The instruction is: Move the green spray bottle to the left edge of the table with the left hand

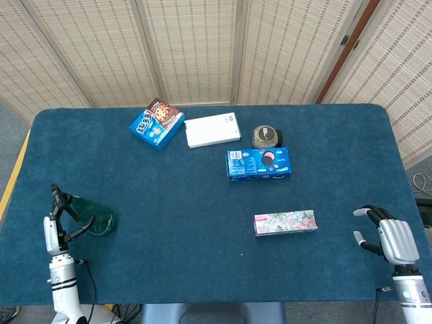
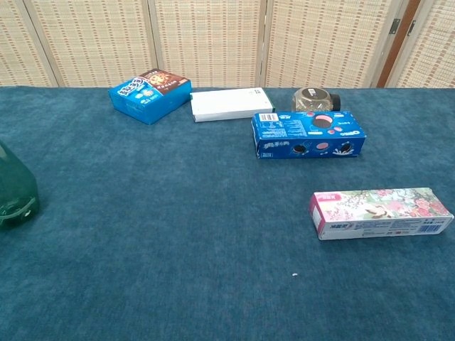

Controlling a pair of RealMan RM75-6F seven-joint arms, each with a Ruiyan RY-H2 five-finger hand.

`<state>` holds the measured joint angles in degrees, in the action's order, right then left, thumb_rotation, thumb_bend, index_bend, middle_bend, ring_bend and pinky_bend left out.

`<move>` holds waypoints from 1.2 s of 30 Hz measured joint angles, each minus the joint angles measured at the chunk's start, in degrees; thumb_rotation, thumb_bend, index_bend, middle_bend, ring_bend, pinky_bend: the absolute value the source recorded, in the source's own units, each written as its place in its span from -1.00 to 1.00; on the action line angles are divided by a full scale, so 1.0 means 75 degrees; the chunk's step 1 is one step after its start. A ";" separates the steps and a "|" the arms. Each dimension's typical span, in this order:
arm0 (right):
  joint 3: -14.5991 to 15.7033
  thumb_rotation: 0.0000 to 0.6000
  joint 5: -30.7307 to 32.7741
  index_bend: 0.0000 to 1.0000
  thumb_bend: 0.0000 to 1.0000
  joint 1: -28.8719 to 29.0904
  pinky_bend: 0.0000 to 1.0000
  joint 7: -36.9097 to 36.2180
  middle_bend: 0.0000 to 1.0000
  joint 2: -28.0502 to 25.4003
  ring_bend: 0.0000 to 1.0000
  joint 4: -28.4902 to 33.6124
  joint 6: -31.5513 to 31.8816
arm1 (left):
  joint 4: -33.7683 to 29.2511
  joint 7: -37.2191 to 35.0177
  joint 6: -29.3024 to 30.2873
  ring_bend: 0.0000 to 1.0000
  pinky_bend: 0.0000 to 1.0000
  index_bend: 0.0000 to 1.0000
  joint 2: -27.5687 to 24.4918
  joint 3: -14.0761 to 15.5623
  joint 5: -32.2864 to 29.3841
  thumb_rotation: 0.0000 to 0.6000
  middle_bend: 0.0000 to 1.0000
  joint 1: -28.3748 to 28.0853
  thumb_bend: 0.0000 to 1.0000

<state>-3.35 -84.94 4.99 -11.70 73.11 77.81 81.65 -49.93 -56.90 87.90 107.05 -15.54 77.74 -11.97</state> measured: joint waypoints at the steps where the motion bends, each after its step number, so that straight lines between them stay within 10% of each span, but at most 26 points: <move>1: 0.0000 1.00 -0.0003 -0.19 -0.52 0.0001 0.03 -0.0002 -0.27 0.0002 -0.35 -0.0002 0.0003 | -0.0032 0.0028 -0.0015 -0.32 -0.86 -0.05 -0.0011 -0.0002 -0.0007 1.00 -0.17 0.0001 -0.72; 36: 0.0001 1.00 -0.0037 -0.19 -0.52 0.0026 0.03 -0.0020 -0.27 0.0042 -0.35 -0.0025 0.0034 | -0.1036 0.0869 -0.0083 -0.52 -0.86 -0.34 -0.0420 0.0198 0.0110 1.00 -0.41 0.0232 -1.00</move>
<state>-3.34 -85.22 5.19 -11.85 73.43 77.62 81.91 -57.70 -50.39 87.28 103.90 -14.06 78.57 -10.23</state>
